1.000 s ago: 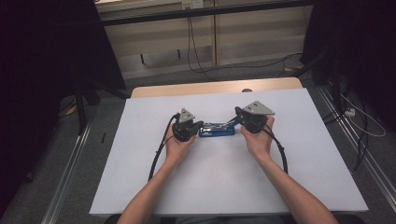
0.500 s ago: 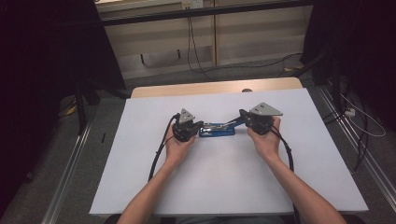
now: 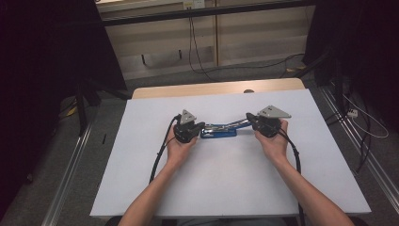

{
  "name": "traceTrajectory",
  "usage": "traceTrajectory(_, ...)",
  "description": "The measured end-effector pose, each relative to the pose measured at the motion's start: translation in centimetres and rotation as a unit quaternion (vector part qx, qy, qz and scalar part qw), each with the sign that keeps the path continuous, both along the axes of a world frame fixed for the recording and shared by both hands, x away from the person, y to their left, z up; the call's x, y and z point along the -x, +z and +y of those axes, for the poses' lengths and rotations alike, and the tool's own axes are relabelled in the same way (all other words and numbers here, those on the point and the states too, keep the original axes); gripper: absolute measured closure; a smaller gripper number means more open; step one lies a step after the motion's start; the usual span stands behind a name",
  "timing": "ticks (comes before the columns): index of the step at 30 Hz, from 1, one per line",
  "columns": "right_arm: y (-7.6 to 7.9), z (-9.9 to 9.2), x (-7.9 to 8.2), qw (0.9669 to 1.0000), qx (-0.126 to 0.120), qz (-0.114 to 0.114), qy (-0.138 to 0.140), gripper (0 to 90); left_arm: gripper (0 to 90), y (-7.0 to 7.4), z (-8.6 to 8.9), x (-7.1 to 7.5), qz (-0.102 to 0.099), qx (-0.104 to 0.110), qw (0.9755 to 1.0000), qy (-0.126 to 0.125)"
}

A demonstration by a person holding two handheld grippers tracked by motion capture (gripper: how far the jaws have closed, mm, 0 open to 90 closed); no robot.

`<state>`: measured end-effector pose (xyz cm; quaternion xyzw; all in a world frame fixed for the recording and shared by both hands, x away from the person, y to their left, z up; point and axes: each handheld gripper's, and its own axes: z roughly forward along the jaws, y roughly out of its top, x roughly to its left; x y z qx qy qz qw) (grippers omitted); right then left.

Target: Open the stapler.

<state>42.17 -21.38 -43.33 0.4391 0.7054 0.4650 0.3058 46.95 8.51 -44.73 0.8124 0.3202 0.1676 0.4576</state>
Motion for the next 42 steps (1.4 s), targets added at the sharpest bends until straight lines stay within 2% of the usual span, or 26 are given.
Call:
traceTrajectory(6, -0.7, -0.5, 0.1, 0.9999, 0.004, 0.01, 0.001, 90.0, 90.0, 0.0, 0.0, 0.0, 0.001, 0.0, 1.0, 0.0)
traceTrajectory(18, -1.1, -1.0, 0.2, 0.9998, 0.008, 0.02, 0.005, 90.0, 90.0, 0.1, 0.0, 0.0, 0.002, 0.003, 1.0, 0.002)
traceTrajectory(22, -1.4, -1.0, 0.1, 0.9995, 0.013, 0.027, 0.006, 90.0, 90.0, 0.3, 0.1, 0.0, 0.001, 0.012, 0.9999, 0.002)
traceTrajectory(28, -1.6, -1.0, 0.1, 0.9993, 0.013, 0.034, 0.011, 90.0, 90.0, 0.5, 0.2, 0.0, -0.001, 0.014, 0.9999, 0.001)
traceTrajectory(35, -1.6, -1.1, 0.0, 0.999, 0.008, 0.041, 0.015, 90.0, 90.0, 0.6, 0.2, 0.1, -0.003, 0.016, 0.9999, 0.002)
traceTrajectory(42, -1.4, -1.3, 0.1, 0.9993, -0.004, 0.035, 0.017, 90.0, 87.7, 0.8, 0.4, 0.1, -0.005, 0.015, 0.9999, -0.002)
